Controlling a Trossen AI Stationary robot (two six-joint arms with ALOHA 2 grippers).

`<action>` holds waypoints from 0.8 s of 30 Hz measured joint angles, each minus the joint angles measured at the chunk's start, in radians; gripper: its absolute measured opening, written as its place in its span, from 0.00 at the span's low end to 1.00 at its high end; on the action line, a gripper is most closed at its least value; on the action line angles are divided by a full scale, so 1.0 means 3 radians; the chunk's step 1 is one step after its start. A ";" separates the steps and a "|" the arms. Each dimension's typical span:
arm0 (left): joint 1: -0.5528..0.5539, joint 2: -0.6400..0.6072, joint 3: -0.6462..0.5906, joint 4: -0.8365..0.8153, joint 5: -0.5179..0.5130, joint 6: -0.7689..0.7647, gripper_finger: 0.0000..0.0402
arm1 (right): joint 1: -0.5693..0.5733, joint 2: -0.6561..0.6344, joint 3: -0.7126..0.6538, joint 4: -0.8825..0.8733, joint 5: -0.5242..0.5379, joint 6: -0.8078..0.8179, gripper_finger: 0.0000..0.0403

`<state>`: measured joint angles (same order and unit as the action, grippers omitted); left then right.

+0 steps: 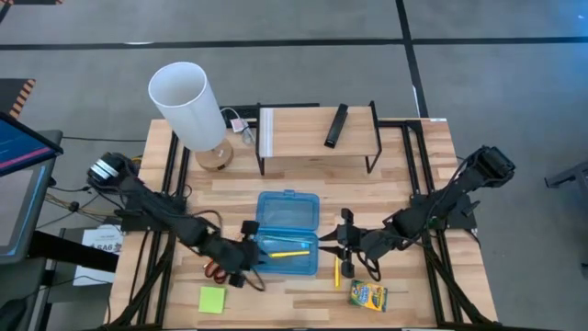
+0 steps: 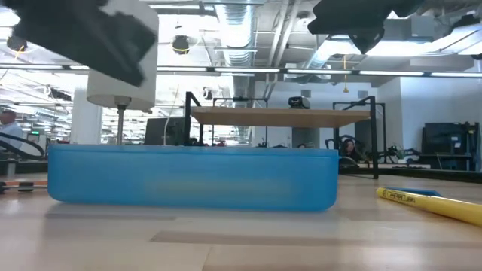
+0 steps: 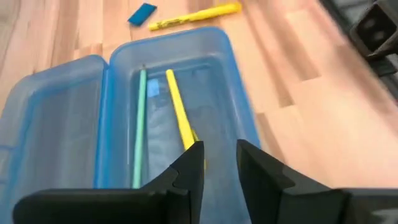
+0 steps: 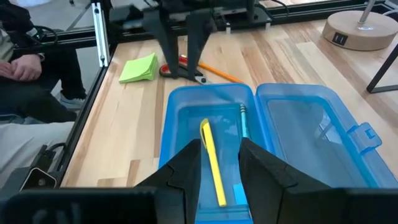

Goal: Pack school essentials
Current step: Put the orange pencil into the supply box

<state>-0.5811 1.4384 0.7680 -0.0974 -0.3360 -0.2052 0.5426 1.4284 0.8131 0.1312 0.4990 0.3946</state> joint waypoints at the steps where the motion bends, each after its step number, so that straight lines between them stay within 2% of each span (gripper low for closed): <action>1: -0.0034 -0.0128 -0.0116 0.0012 -0.0026 -0.0116 0.19 | 0.0000 0.0000 0.0000 -0.0002 0.0000 0.0001 0.32; 8: -0.0359 -0.1023 -0.0847 -0.0159 -0.0277 -0.1111 0.19 | -0.0030 0.0000 0.0000 0.0000 0.0000 -0.0003 0.32; 12: -0.0477 -0.1350 -0.1164 -0.0429 -0.0420 -0.1978 0.19 | -0.0065 0.0000 0.0000 0.0000 0.0002 -0.0004 0.32; 14: -0.0479 -0.1410 -0.1279 -0.0551 -0.0432 -0.2284 0.19 | -0.0083 0.0000 0.0000 0.0000 0.0001 -0.0006 0.32; 18: -0.0475 -0.1367 -0.1372 -0.0713 -0.0408 -0.2584 0.19 | -0.0115 0.0000 0.0000 0.0001 0.0000 -0.0006 0.32; 24: -0.0401 -0.1173 -0.1370 -0.0757 -0.0215 -0.2711 0.19 | -0.0118 0.0000 0.0000 0.0011 0.0002 -0.0008 0.32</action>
<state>-0.7013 1.0864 0.3569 -0.3245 -0.4006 -1.0185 0.5072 1.4284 0.8131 0.1345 0.4995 0.3923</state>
